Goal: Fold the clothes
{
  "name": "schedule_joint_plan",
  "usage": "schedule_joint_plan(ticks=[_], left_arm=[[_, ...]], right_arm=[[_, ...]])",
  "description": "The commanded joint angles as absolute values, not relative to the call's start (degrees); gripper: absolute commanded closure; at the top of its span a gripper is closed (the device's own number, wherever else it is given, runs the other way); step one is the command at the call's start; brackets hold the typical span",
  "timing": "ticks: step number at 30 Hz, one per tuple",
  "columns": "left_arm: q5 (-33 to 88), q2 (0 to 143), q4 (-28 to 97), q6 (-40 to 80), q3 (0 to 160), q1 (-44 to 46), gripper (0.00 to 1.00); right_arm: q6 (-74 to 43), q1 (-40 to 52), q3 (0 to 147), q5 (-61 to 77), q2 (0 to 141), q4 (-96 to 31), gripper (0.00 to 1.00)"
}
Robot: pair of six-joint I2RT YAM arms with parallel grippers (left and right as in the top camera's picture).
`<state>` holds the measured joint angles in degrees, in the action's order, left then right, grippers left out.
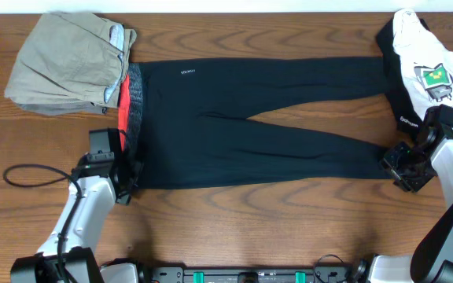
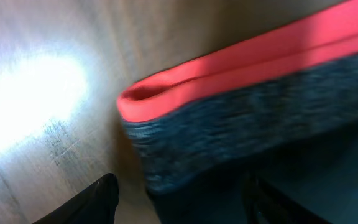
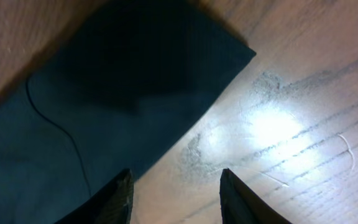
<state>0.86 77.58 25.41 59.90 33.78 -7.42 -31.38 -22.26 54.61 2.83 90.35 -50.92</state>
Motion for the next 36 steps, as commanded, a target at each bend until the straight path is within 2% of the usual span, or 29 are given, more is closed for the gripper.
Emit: schedule_joint_plan(ticks=[1, 7, 9, 12, 18, 19, 21, 28, 36], left_arm=[[-0.9, 77.5, 24.0, 68.1, 31.1, -7.7, 0.36], [-6.7, 77.5, 19.9, 70.4, 28.5, -7.7, 0.36], [-7.0, 77.5, 18.1, 70.4, 27.9, -7.7, 0.45], [-6.9, 78.4, 15.4, 70.4, 27.2, -7.7, 0.69], [-3.8, 81.9, 14.8, 70.3, 27.2, -7.7, 0.81], [-2.7, 82.5, 14.8, 70.1, 27.2, -7.7, 0.88], [-1.5, 82.8, 14.8, 69.2, 27.2, -7.7, 0.94], [-1.5, 82.8, 14.6, 69.1, 27.2, -7.7, 0.94], [-1.5, 82.8, 14.6, 67.0, 27.2, -7.7, 0.94]], right_arm=[[-34.3, -21.9, 54.4, 1.8, 89.5, -50.5, 0.57], [-34.3, -20.8, 54.2, 0.0, 89.5, -51.0, 0.59], [-34.3, -20.3, 54.0, -0.1, 89.5, -51.1, 0.60], [-34.3, -19.8, 53.7, -0.4, 89.5, -51.5, 0.62], [-34.3, -19.8, 53.6, -2.7, 89.5, -53.8, 0.65], [-34.3, -19.8, 53.6, -3.2, 89.5, -54.2, 0.67], [-34.4, -19.9, 53.6, -3.4, 89.5, -54.6, 0.67], [-37.7, -19.9, 52.7, -8.9, 89.5, -51.7, 0.68], [-37.7, -19.9, 45.3, -9.0, 89.5, -39.2, 0.66]])
